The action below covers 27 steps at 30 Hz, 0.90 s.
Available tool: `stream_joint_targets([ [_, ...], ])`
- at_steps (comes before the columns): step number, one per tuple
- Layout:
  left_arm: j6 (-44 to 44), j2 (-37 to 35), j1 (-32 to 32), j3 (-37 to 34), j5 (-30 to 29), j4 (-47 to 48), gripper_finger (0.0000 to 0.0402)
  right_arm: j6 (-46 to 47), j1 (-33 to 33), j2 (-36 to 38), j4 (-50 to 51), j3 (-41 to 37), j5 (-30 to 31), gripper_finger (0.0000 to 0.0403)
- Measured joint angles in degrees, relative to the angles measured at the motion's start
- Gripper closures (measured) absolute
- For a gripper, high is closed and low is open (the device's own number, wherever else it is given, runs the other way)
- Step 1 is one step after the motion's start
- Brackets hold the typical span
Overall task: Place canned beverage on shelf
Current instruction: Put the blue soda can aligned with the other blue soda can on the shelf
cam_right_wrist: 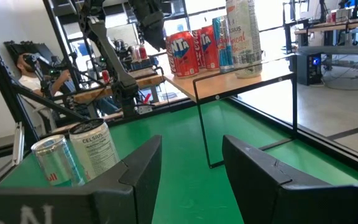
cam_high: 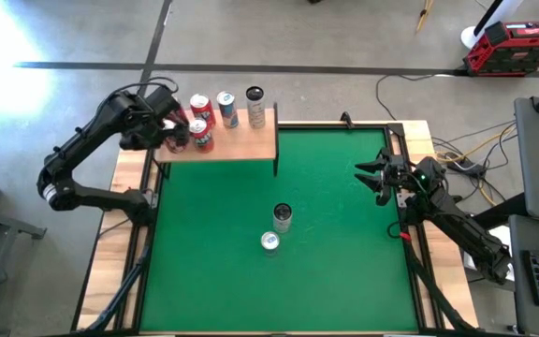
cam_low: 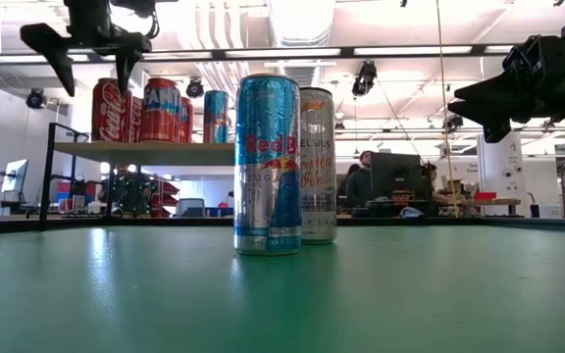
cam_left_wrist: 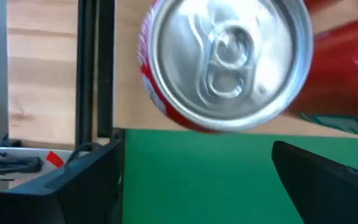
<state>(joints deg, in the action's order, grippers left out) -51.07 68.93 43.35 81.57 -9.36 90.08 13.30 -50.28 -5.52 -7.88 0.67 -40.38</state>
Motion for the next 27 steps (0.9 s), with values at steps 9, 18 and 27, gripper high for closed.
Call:
stream_joint_targets([
  [9,-13.36,-3.19,-13.68,-0.22,-0.03,-0.04,0.0009,0.00,0.00,0.00,0.00,0.00,0.00,0.0241],
  [18,-38.70,0.18,-38.99,-3.67,-0.48,-0.28,0.0009,0.00,0.00,0.00,0.00,-0.02,0.00,0.0241],
  [27,-50.05,14.62,-55.80,5.07,-3.42,-1.94,0.0009,0.00,-0.02,0.00,0.00,-0.02,0.00,0.0241],
])
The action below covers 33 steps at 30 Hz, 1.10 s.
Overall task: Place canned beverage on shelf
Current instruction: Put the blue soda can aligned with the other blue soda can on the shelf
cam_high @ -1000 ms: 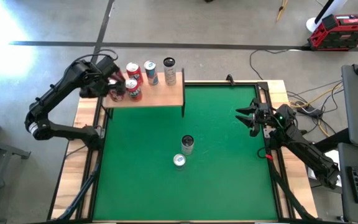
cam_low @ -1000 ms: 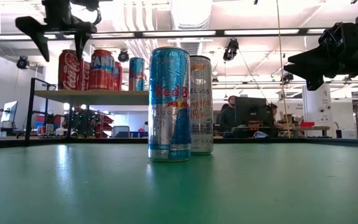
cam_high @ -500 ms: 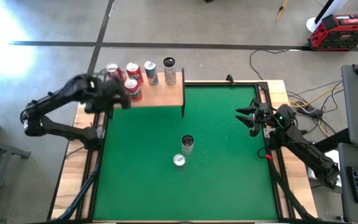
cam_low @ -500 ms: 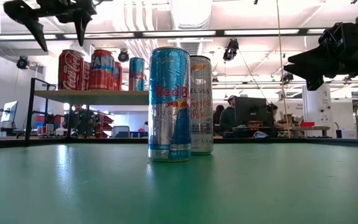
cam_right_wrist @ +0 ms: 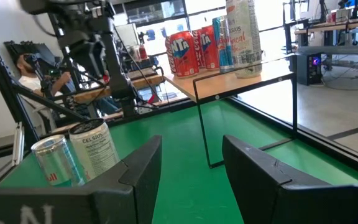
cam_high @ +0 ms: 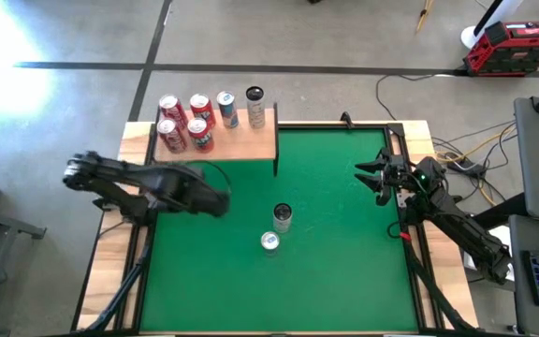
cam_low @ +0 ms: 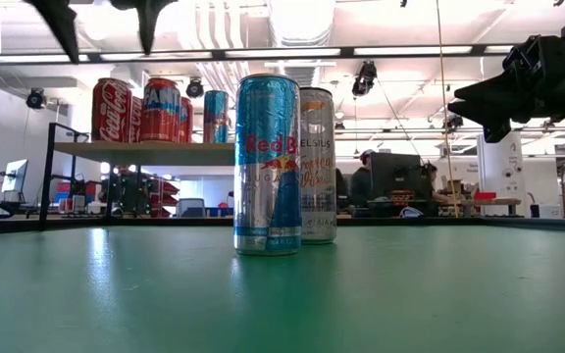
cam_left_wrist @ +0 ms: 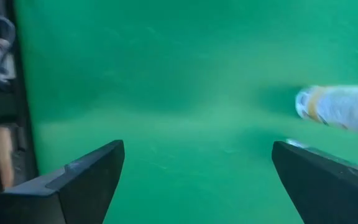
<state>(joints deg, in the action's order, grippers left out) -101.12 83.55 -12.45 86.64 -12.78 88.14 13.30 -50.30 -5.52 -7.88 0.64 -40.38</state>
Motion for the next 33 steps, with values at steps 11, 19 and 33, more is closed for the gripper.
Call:
stream_joint_targets([
  [11,-1.82,20.02,-3.77,21.23,-0.22,1.88,0.0009,0.00,0.02,0.00,0.00,0.00,0.00,0.0241],
  [19,0.02,32.47,-5.68,33.95,0.23,1.85,0.0009,-0.02,0.00,0.00,0.00,0.02,0.00,0.0241],
  [33,-0.70,46.99,-6.47,46.17,3.32,1.91,0.0010,0.00,0.00,0.00,0.04,0.02,0.00,0.0241],
])
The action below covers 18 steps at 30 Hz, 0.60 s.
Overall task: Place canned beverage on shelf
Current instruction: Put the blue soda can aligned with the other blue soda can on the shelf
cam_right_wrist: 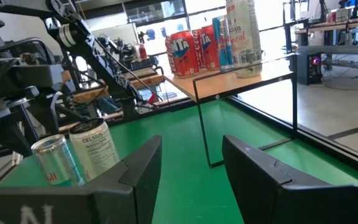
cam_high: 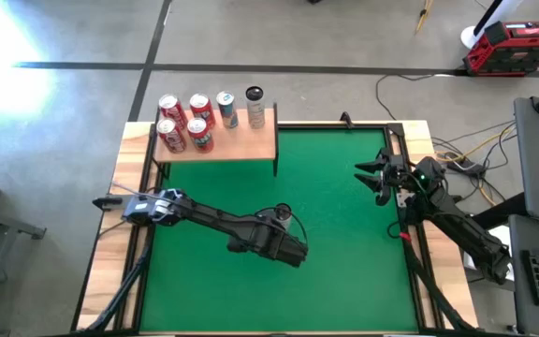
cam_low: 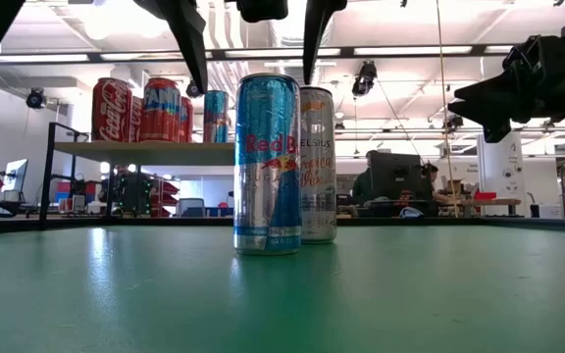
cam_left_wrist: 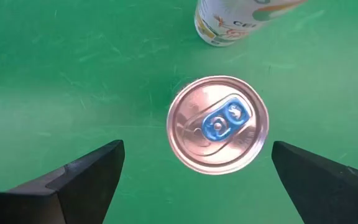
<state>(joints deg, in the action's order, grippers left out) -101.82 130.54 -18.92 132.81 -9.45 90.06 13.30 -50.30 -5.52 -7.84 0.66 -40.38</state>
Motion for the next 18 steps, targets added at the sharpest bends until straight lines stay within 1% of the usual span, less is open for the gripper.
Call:
stream_joint_targets([
  [3,-1.49,-0.14,-0.02,-0.09,-0.55,-0.38,0.0010,0.00,0.00,0.00,0.08,-0.01,0.00,0.0241],
  [9,-1.16,0.74,0.00,-0.20,-2.88,-0.95,0.0010,0.00,0.02,-0.04,0.07,0.00,-0.02,0.0241],
  [18,-3.85,3.24,0.59,-0.42,-3.48,-1.07,0.0010,0.00,0.02,-0.22,0.18,-0.02,0.00,0.0241],
])
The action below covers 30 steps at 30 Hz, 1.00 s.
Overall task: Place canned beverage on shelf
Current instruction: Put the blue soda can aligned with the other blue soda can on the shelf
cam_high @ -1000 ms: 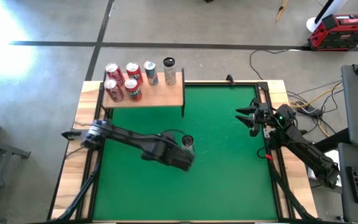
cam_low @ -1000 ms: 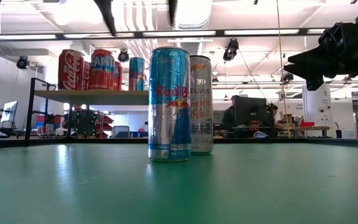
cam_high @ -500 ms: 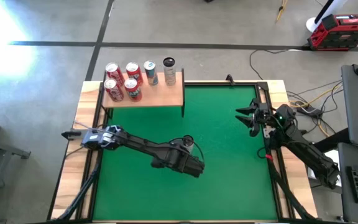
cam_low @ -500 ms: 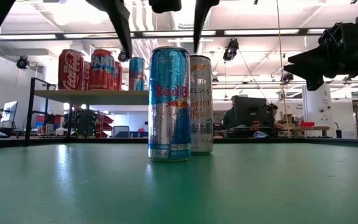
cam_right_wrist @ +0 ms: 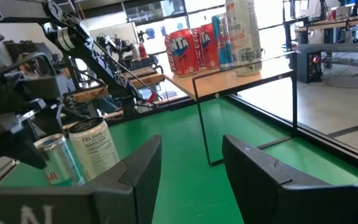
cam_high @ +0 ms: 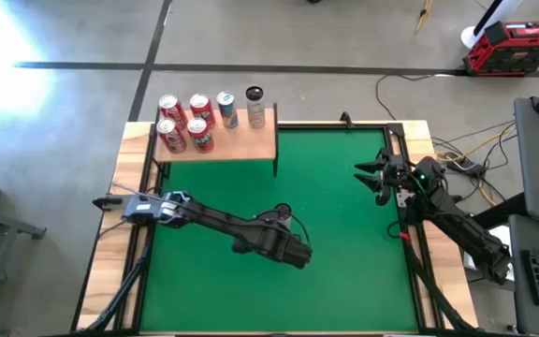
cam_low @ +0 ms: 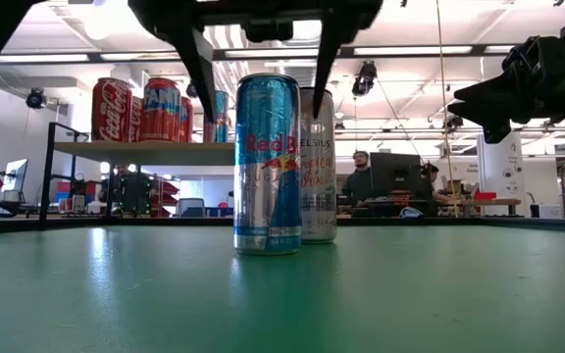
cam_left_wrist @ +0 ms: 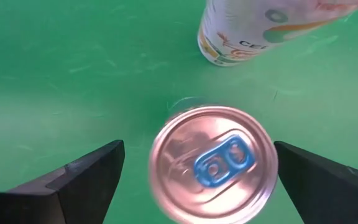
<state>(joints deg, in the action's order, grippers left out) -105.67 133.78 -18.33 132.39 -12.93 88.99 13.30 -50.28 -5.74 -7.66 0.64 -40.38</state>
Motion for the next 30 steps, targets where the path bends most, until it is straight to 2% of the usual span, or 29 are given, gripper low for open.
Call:
stream_joint_targets([
  [4,-0.10,0.94,0.45,-0.03,-0.31,-1.09,0.0020,0.00,-0.02,0.00,0.00,0.02,0.00,0.0241],
  [7,-1.18,1.84,0.90,-0.12,-0.60,-0.80,0.0045,0.00,-0.01,0.00,0.04,0.00,0.00,0.0241],
  [10,-3.48,2.96,1.22,-0.24,-0.09,0.09,0.0086,0.00,-0.01,0.00,0.09,0.02,0.00,0.0241],
  [15,-4.83,3.10,1.18,-0.32,2.22,0.07,0.0184,0.00,-0.02,0.00,0.11,0.02,0.00,0.0241],
  [16,-4.85,3.09,1.14,-0.32,2.43,0.03,0.0193,0.00,-0.01,0.00,0.11,0.02,0.00,0.0241],
  [22,-3.01,2.82,1.14,-0.10,3.55,0.11,0.0192,0.00,-0.02,0.00,0.11,0.02,0.00,0.0241],
  [27,1.74,0.13,1.27,-0.10,4.71,1.07,0.0192,0.00,-0.01,-0.02,0.12,0.02,0.00,0.0241],
  [30,6.83,-2.66,1.76,-0.10,2.77,0.98,0.0192,0.00,0.00,-0.02,0.13,0.02,0.00,0.0241],
])
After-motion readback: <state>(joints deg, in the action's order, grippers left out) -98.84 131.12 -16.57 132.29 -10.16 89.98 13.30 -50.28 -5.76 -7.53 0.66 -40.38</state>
